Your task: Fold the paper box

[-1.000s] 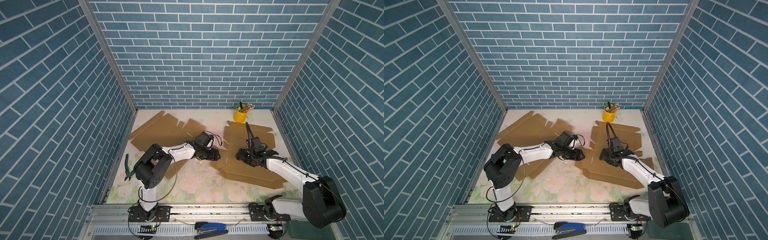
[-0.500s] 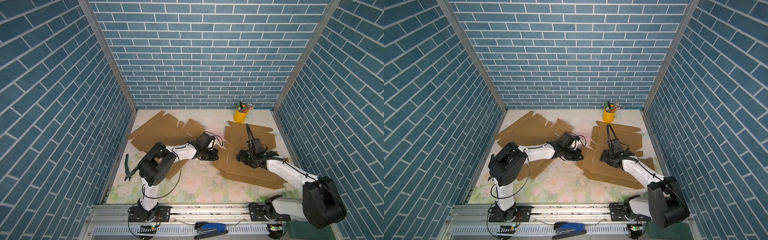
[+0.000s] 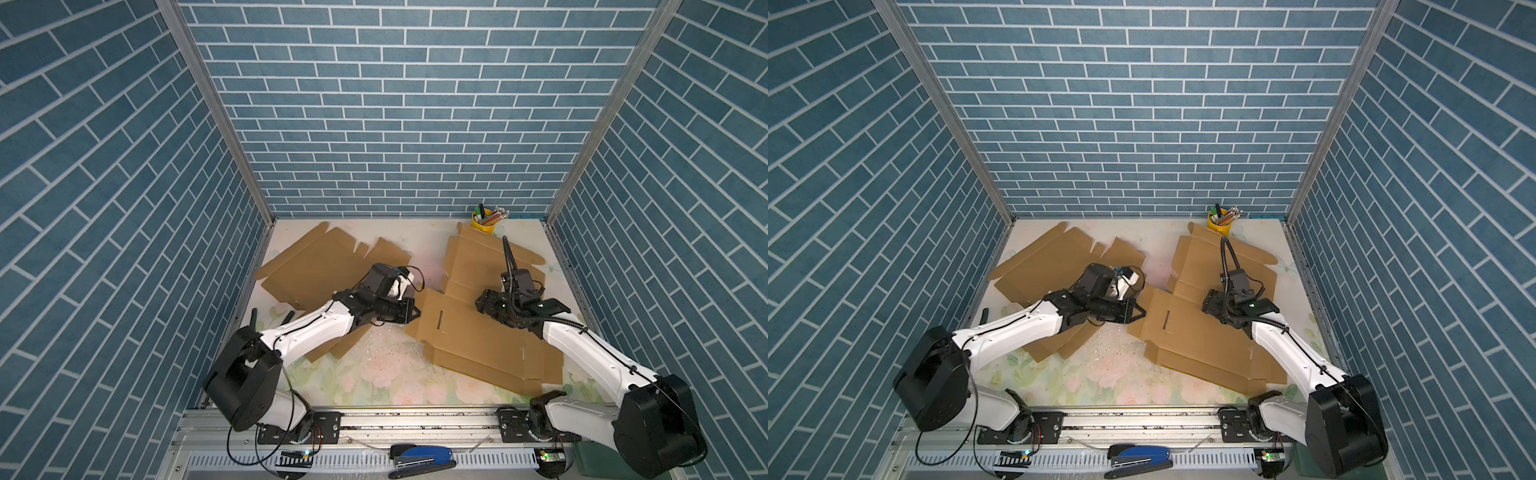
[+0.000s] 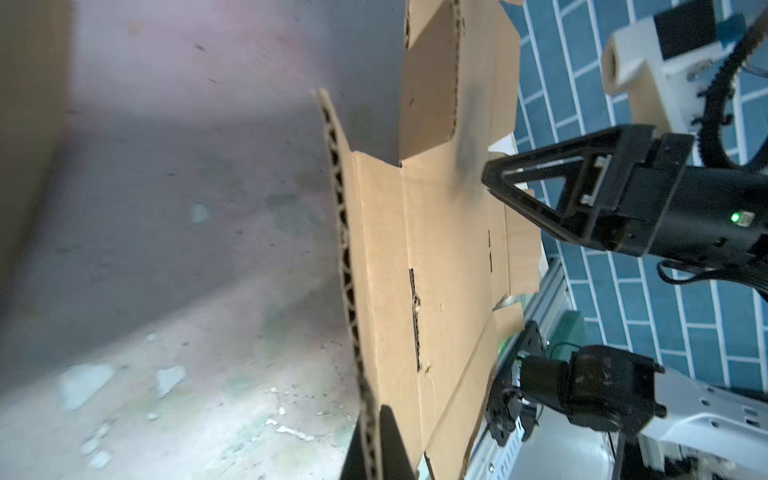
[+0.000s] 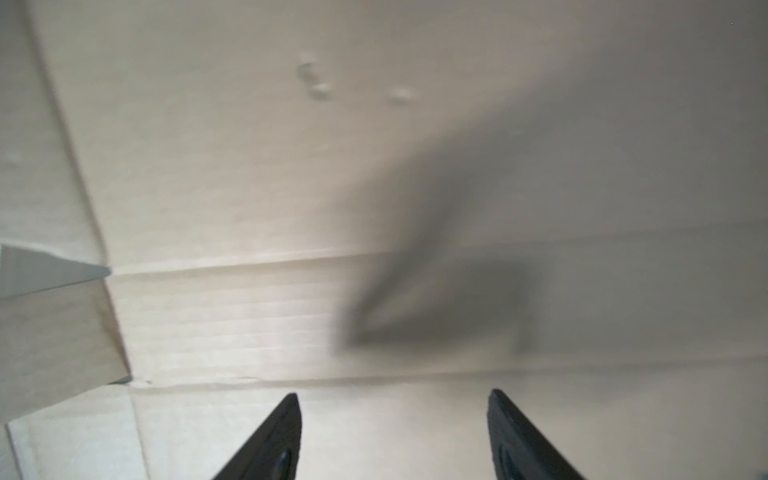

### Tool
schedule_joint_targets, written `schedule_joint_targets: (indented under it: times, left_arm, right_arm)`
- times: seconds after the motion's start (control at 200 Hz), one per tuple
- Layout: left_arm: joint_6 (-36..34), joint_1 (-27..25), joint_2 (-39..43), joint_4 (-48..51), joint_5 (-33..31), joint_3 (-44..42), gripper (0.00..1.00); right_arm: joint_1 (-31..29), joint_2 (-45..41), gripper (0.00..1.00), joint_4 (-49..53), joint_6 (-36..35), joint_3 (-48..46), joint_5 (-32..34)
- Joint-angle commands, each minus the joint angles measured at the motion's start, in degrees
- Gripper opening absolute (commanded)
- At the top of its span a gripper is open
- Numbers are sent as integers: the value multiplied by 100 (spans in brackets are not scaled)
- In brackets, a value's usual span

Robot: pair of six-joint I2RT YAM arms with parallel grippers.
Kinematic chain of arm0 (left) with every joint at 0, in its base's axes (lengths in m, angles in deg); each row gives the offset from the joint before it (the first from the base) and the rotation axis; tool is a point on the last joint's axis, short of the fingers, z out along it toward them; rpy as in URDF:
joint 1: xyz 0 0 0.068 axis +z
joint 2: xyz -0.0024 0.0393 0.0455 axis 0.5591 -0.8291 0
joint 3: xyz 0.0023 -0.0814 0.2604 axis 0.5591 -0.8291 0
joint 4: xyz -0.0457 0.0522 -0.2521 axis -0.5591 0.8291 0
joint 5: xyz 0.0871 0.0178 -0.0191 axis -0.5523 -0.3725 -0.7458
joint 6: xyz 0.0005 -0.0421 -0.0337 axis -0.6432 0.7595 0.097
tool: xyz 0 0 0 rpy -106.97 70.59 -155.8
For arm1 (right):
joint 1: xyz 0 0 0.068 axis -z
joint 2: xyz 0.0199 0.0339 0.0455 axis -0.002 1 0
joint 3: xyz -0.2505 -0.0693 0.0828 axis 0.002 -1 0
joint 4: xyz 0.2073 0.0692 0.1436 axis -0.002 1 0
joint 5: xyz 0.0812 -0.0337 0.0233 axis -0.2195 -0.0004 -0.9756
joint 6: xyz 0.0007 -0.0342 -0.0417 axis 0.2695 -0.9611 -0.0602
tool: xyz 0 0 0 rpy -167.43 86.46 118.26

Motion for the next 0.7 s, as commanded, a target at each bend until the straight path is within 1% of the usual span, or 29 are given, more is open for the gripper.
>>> schedule_joint_targets:
  times: [0.0, 0.14, 0.215, 0.26, 0.345, 0.44, 0.495, 0.56, 0.595, 0.62, 0.635, 0.665, 0.695]
  left_arm:
    - [285, 250, 523, 65, -510, -479, 0]
    - [958, 525, 1435, -339, -898, -1179, 0]
    - [1304, 557, 1928, -496, -1241, -1494, 0]
    - [1515, 567, 2240, -593, -1551, -1677, 0]
    - [2082, 571, 2806, -1069, -2039, -2133, 0]
    - [2229, 563, 3109, -1203, -2340, -2289, 0]
    - [2384, 542, 3323, -1142, -2659, -2361, 0]
    - [2749, 477, 3629, -1394, -3093, -2642, 0]
    - [2919, 419, 3750, -1549, -3332, -2779, 0]
    - [2981, 348, 3807, -1645, -3538, -2861, 0]
    - [2986, 289, 3829, -1705, -3647, -2897, 0]
    - [2988, 176, 3828, -1779, -3865, -2926, 0]
    - [3168, 55, 3788, -1844, -4040, -2938, 0]
  right_arm:
    - [-116, 207, 70, 134, -14, 384, -98]
    - [-388, 373, 70, 152, 55, 617, -95]
    - [-517, 424, 70, 148, 116, 725, -55]
    - [-585, 445, 70, 133, 149, 781, -58]
    - [-682, 468, 70, 84, 220, 875, -45]
    - [-743, 486, 70, 19, 322, 890, -93]
    - [-768, 443, 70, 49, 435, 858, -93]
    - [-779, 324, 72, 104, 734, 737, -93]
    - [-779, 239, 74, 56, 1035, 607, -93]
    - [-779, 145, 75, -88, 1256, 483, -93]
    - [-783, 105, 75, -201, 1419, 400, -268]
    - [-793, 15, 76, -459, 1729, 238, -396]
    - [-818, -48, 77, -760, 2072, 64, -484]
